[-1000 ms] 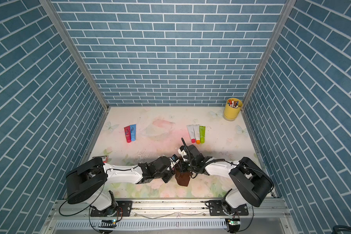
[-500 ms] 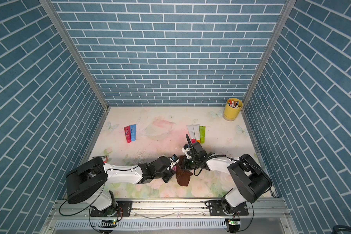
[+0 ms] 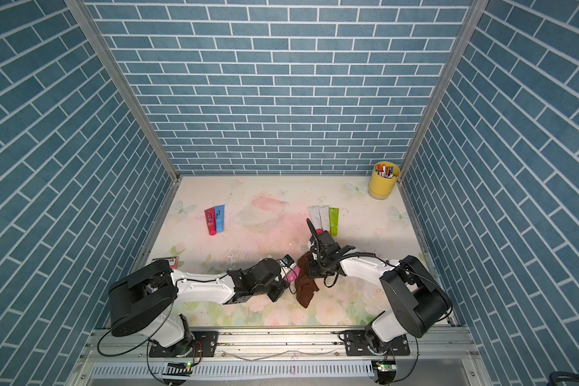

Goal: Wipe the surface of the toothpaste tube
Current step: Wipe the dirt from the toothpaste tube.

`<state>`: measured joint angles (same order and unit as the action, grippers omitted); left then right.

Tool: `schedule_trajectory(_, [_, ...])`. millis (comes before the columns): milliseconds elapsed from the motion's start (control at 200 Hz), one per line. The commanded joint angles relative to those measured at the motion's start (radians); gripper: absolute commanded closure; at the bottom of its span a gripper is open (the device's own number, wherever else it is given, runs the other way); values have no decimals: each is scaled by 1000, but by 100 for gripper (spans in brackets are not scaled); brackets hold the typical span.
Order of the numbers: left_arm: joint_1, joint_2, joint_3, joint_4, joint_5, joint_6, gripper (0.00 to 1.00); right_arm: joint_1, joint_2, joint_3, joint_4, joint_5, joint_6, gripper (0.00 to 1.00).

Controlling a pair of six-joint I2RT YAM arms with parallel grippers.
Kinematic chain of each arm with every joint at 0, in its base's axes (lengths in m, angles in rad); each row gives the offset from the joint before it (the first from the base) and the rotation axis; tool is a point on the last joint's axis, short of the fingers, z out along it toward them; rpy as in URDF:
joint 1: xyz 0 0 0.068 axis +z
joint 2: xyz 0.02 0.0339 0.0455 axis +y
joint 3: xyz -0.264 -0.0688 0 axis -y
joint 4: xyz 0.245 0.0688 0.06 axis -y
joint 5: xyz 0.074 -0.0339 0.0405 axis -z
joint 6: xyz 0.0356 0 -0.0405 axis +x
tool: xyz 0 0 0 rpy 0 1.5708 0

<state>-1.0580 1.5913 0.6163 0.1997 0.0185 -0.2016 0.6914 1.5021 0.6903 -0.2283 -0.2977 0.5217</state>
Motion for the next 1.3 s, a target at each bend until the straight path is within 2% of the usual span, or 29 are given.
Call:
schedule_trajectory(0, [-11,10,6,48,59,19,100,65,33,31,-12,-79,-41,100])
schedule_trajectory(245, [-10,18,15,49,61,18,100,145,40,48,32,-271,-43,100])
schedule_trajectory(400, [-11,13,11,50,61,19,100,136,32,28,35,-244,-51,100])
schedule_trajectory(490, [-11,10,8,52,61,19,100,91,46,13,49,-216,-32,100])
schedule_trajectory(605, [-11,2,3,55,67,19,100,-17,66,-12,48,-137,-9,100])
schedule_trajectory(665, [-11,-5,-2,58,67,19,100,-57,61,-10,18,-41,-9,100])
schedule_trajectory(775, [-11,-10,-7,61,69,19,100,-82,37,14,-57,147,-12,100])
schedule_trajectory(875, [-10,-10,-7,61,71,20,100,-86,16,31,-77,204,-21,100])
schedule_trajectory(1065, [-11,-7,-5,61,73,21,100,-61,-34,38,-41,71,-49,100])
schedule_trajectory(1295, [-11,-1,1,63,78,21,100,79,8,69,12,-89,-49,100])
